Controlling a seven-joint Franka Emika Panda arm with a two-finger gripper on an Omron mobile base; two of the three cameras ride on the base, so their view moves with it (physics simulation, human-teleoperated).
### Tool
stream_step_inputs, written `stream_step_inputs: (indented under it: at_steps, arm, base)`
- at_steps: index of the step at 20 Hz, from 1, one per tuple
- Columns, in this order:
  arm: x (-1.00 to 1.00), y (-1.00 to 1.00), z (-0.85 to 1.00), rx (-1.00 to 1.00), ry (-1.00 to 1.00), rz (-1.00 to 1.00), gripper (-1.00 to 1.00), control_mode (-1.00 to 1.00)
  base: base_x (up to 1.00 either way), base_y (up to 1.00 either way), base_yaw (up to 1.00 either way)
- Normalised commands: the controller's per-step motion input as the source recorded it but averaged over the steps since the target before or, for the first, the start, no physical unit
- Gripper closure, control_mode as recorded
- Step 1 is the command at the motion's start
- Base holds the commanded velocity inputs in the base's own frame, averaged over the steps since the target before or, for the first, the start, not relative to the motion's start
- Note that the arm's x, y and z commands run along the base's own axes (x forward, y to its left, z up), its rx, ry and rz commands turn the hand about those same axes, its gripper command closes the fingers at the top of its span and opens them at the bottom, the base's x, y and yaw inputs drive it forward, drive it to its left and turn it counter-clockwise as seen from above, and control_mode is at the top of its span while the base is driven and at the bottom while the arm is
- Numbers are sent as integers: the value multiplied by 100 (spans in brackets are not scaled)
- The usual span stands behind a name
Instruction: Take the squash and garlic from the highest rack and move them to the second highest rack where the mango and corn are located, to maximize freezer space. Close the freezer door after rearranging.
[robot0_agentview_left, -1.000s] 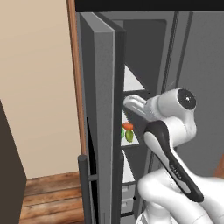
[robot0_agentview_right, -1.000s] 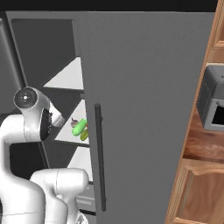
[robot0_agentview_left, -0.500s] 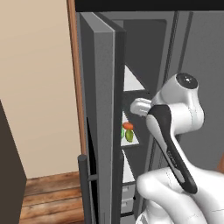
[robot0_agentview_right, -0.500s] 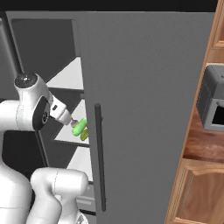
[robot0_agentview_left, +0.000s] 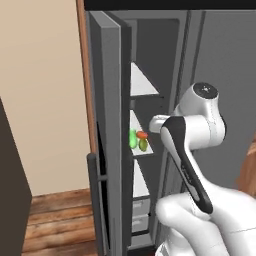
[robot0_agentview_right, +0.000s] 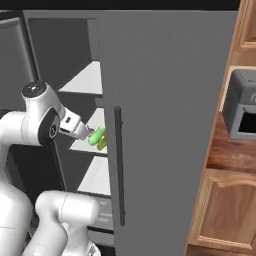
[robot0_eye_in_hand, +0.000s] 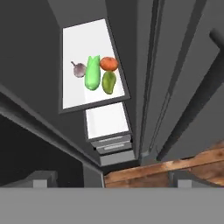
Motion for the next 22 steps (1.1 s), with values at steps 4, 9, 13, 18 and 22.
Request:
stream_step_inputs:
  at_steps: [4,9,13,18,22]
  arm:
    - [0,0,0,0,0,0,-100,100]
    - [-15,10,4,-4,-5,0,-100,-100]
    - [-53,94,48,-33,-32,0,-100,-100]
    - [-15,100,40,-38,-22,0,-100,-100]
    - [15,100,15,-28,-18,-2,-100,-100]
  base:
    - [-100,0,0]
    - [-42,2,0]
    - [0,0,0]
    - [0,0,0]
    - [0,0,0]
